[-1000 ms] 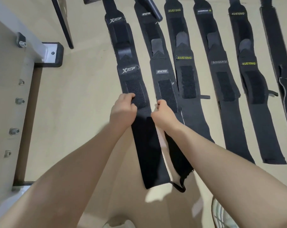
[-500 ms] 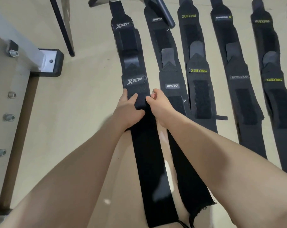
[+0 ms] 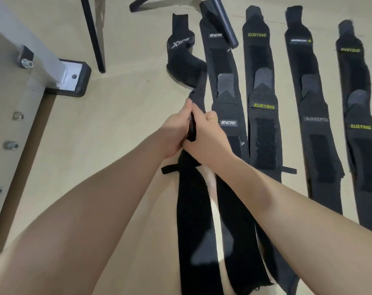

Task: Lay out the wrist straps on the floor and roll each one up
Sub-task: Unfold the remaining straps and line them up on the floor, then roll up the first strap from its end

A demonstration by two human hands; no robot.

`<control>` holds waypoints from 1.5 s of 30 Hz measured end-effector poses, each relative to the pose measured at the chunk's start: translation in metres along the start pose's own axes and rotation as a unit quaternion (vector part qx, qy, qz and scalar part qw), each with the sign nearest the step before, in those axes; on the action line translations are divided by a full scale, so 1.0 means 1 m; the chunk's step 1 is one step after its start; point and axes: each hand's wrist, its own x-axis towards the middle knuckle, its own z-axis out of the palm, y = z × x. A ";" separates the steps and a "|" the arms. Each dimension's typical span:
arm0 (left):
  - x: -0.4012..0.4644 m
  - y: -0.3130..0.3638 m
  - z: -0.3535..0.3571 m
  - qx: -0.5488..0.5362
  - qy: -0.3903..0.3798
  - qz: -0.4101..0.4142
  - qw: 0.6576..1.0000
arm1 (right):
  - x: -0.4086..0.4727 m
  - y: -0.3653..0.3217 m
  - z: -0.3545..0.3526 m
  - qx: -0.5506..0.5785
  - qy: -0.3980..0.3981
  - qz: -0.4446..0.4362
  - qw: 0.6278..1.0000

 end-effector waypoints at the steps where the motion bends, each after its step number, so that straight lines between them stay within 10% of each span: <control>1: 0.000 0.000 -0.001 -0.025 0.011 -0.006 1.000 | -0.001 -0.002 0.001 0.004 -0.017 -0.021 1.000; 6: 0.003 -0.016 -0.031 -0.126 0.052 -0.051 0.989 | -0.011 -0.003 0.003 0.005 -0.061 -0.098 0.993; 9: 0.003 -0.047 -0.051 0.083 0.110 -0.013 0.990 | -0.019 0.010 0.006 -0.045 -0.007 -0.067 0.997; 16: -0.005 -0.064 -0.062 0.620 0.245 0.326 0.670 | -0.020 0.031 0.017 -0.248 -0.203 -0.053 0.946; 20: -0.007 -0.074 -0.069 0.713 0.005 0.183 0.677 | -0.024 0.029 0.033 -0.264 -0.213 -0.014 0.941; 23: -0.003 -0.074 -0.071 0.761 -0.004 0.174 0.625 | -0.030 0.027 0.033 -0.222 -0.131 -0.039 0.965; 28: 0.028 -0.034 -0.045 0.767 0.084 0.156 0.616 | -0.054 0.029 0.001 -0.185 -0.148 -0.046 0.970; 32: -0.003 -0.023 -0.016 0.661 0.147 0.303 0.670 | -0.102 0.036 -0.017 -0.102 -0.167 -0.077 0.978; 35: -0.066 -0.061 -0.006 0.598 0.092 0.445 0.660 | -0.148 0.043 -0.008 0.029 -0.211 -0.021 0.977; 40: -0.143 -0.159 -0.053 0.653 0.050 0.379 0.654 | -0.191 0.060 0.035 0.185 -0.223 0.071 0.955; 45: -0.172 -0.198 -0.071 0.552 0.039 0.156 0.818 | -0.213 0.050 0.061 0.186 -0.277 0.100 0.937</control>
